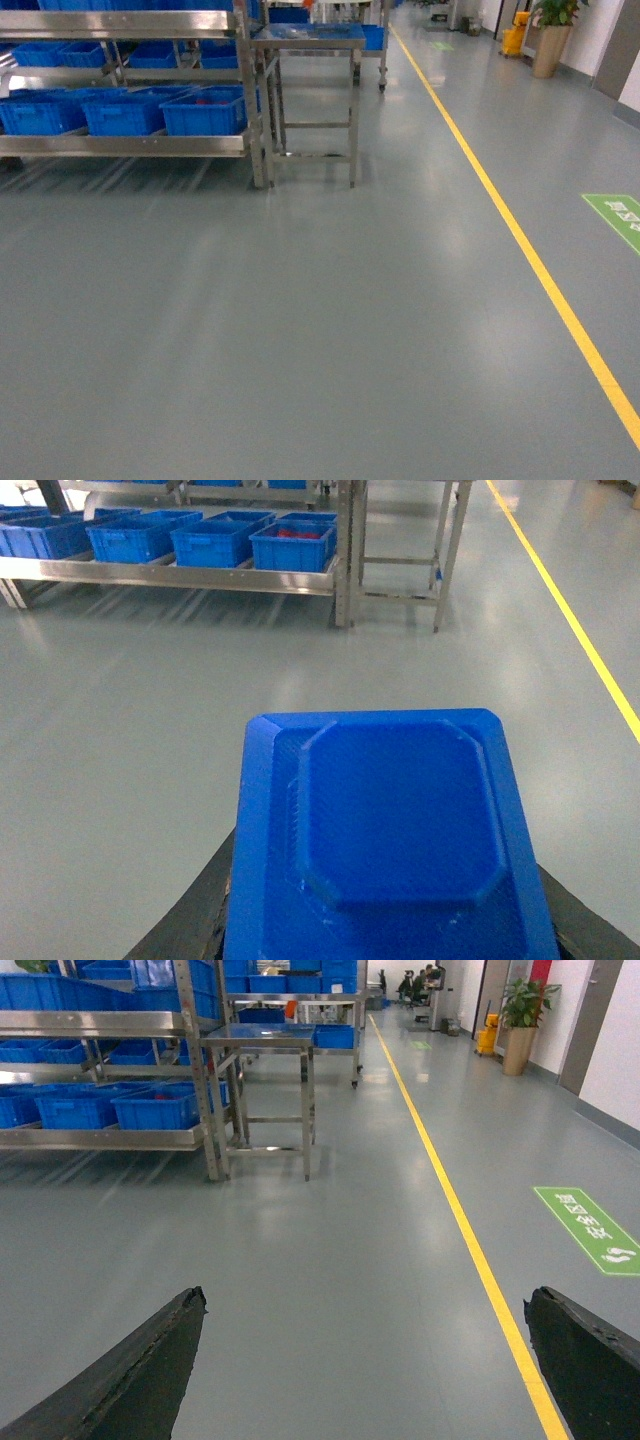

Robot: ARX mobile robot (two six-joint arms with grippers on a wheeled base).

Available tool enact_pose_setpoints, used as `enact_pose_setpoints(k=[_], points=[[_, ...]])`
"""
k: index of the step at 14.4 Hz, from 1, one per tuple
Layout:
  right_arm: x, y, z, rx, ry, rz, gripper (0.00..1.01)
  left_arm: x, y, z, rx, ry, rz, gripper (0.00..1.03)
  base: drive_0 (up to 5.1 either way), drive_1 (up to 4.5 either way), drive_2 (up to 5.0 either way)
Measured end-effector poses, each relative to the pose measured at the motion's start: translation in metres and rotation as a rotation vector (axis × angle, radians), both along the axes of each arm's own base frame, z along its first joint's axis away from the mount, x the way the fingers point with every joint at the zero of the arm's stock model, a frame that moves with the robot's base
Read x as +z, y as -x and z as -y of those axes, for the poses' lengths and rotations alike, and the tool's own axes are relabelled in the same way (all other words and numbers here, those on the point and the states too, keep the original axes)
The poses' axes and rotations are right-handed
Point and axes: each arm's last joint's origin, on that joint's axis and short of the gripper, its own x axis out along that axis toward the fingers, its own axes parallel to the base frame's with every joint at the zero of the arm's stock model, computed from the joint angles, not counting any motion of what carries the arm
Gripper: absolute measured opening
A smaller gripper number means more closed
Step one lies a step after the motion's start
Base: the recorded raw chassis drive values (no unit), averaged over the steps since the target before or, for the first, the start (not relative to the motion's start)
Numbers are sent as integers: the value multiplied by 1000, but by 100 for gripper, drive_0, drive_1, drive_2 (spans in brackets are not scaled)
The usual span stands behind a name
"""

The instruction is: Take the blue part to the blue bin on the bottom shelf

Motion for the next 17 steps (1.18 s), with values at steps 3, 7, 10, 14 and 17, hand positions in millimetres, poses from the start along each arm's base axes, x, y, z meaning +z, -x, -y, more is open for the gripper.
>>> enact_pose_setpoints(k=[3,7,10,14,17], points=[[0,0,0,0,0,1,98,0,0,0,1,0,0,43,7,428,-414],[0,0,0,0,0,-2,98,0,0,0,0,0,-1,43,-5,416,-427],[0,0,0,0,0,2,98,0,0,0,0,0,0,43,3,425,-418],[0,0,0,0,0,-3,98,0,0,0,0,-1,-3,43,1,423,-420],[0,0,0,0,0,2,98,-1,-1,0,0,-1,-5,43,0,422,-421]])
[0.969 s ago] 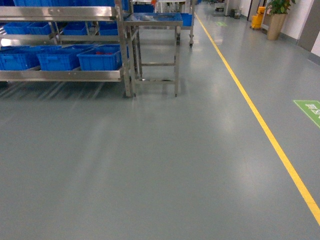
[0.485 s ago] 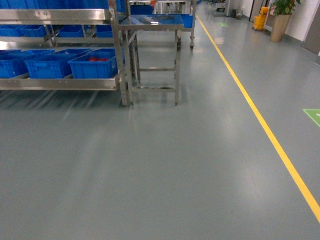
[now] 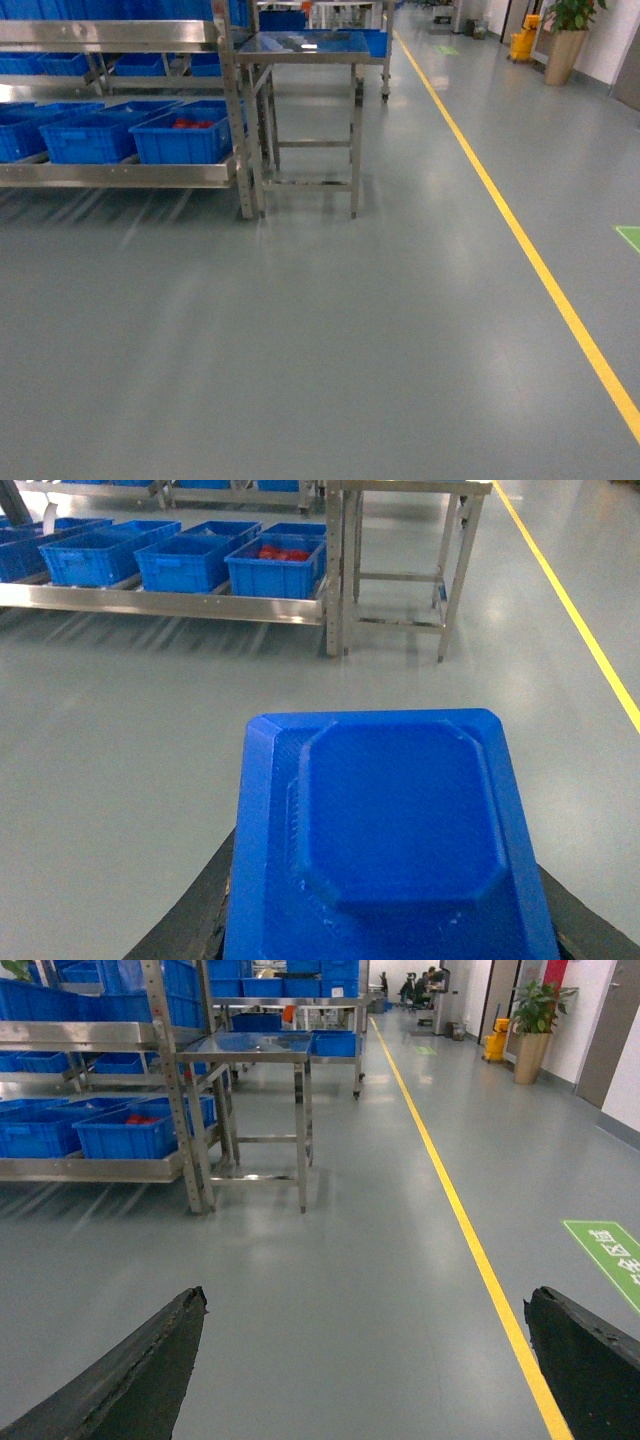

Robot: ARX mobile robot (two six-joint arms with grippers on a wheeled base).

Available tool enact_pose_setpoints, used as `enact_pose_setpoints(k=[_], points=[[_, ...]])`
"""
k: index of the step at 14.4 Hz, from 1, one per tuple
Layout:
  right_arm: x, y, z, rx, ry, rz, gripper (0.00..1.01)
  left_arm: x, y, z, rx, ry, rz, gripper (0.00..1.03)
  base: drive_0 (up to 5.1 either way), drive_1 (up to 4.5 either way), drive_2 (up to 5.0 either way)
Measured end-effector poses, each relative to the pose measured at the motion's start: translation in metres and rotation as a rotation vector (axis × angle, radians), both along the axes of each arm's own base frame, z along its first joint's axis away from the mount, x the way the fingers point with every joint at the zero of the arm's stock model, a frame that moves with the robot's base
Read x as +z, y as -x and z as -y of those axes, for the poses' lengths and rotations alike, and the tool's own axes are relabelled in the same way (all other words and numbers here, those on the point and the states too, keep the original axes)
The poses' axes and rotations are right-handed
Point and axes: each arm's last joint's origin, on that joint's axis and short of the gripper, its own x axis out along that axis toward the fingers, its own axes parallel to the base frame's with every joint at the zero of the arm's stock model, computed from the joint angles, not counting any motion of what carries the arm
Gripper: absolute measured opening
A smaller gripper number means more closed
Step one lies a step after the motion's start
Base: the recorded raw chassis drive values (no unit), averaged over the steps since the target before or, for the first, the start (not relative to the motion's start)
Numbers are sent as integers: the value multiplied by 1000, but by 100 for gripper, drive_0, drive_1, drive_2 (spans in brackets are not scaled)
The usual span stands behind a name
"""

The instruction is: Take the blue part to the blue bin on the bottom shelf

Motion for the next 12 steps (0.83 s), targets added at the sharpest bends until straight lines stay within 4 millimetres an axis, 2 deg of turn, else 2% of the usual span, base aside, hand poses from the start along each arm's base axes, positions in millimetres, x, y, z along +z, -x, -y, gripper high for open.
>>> enact_pose_setpoints(k=[12], points=[[0,0,0,0,0,-3,98,1,0,0,0,1,6,43,0,416,-416]])
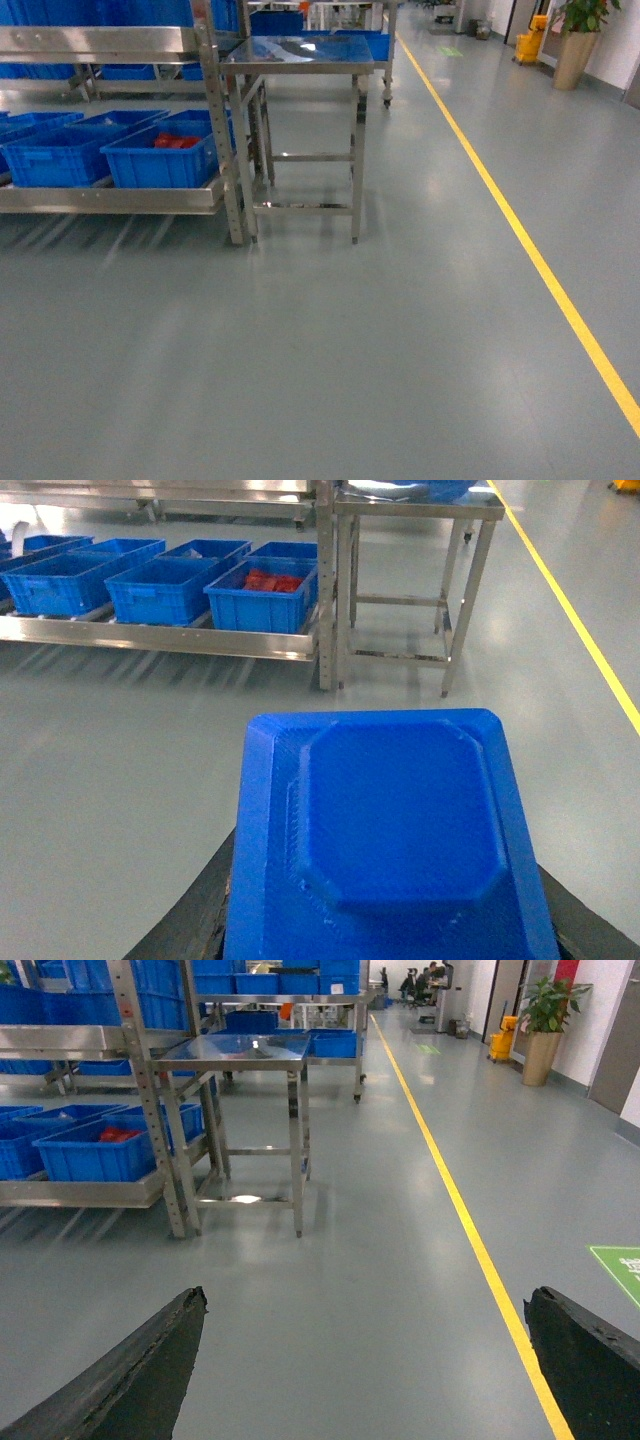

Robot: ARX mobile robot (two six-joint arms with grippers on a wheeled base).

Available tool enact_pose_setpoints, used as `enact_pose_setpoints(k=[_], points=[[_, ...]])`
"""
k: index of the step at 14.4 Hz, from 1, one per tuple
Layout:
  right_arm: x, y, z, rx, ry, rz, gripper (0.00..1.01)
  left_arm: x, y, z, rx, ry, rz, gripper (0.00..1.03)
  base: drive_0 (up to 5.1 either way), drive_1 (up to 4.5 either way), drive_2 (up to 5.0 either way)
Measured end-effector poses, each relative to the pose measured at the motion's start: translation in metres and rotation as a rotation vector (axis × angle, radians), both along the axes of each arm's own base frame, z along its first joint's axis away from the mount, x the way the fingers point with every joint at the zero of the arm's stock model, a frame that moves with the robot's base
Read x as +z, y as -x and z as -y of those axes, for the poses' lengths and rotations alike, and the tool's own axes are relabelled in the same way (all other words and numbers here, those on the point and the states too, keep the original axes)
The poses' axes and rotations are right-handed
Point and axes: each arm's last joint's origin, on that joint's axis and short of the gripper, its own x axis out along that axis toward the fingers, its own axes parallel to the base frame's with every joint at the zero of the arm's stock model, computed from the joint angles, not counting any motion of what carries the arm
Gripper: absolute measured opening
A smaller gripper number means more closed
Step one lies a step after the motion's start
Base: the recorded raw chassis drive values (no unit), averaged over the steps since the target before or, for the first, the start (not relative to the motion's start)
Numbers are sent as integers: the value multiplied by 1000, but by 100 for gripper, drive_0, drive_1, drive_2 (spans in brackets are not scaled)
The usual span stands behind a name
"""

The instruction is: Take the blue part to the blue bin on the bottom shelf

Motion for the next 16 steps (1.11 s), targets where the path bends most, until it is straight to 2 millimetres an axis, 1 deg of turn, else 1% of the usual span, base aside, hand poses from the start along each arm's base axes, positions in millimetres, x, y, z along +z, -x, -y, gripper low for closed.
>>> enact_pose_setpoints(k=[16], points=[[0,0,0,0,0,3,98,0,0,0,-1,0,-1,43,-2,414,-417]])
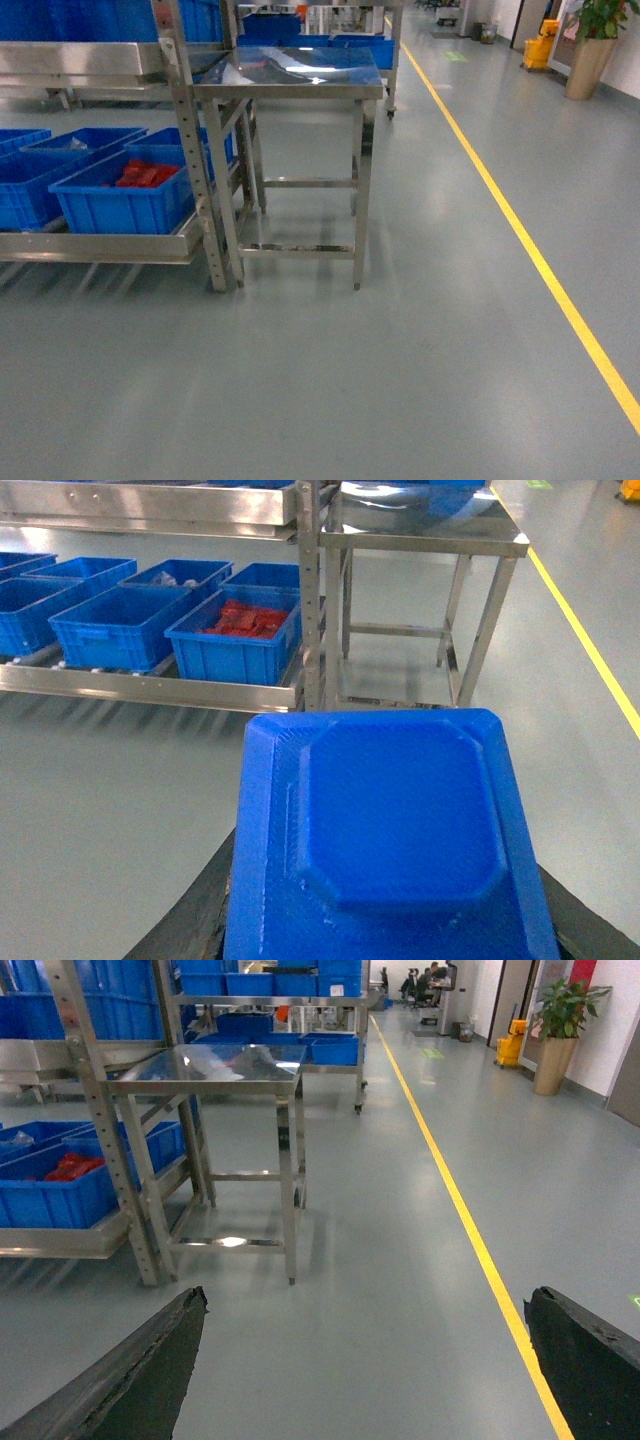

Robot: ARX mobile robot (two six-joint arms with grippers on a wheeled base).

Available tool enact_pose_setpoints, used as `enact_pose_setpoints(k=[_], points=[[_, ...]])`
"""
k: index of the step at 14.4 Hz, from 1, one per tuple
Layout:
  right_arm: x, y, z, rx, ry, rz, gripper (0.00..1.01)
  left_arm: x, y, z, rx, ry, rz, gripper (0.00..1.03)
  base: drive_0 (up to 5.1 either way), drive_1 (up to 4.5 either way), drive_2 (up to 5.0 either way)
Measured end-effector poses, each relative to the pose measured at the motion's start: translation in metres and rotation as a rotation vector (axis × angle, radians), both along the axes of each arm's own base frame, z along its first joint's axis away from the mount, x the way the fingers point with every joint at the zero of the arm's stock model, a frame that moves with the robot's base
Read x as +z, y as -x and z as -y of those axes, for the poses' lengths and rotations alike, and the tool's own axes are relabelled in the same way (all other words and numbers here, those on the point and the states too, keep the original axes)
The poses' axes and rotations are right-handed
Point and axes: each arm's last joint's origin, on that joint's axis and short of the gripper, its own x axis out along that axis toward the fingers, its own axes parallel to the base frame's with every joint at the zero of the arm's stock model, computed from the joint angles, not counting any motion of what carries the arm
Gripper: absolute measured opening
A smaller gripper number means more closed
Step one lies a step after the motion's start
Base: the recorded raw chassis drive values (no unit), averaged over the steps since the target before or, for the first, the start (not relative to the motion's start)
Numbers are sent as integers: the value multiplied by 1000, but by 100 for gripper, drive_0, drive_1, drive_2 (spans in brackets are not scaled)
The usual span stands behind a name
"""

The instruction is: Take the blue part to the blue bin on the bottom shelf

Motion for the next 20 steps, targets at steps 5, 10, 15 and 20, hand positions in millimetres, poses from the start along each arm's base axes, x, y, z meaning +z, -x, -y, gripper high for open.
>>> enact_pose_setpoints(k=[5,10,15,20], points=[[0,0,0,0,0,-2,98,0,0,0,1,0,0,43,-3,412,-418],[-1,0,0,0,0,-7,98,0,0,0,1,0,1,43,3,418,-412],[0,0,0,0,0,-1,98,0,0,0,1,-1,-2,43,2,417,-414],[0,0,0,0,0,-2,98,0,0,0,1,0,1,43,4,419,-411]])
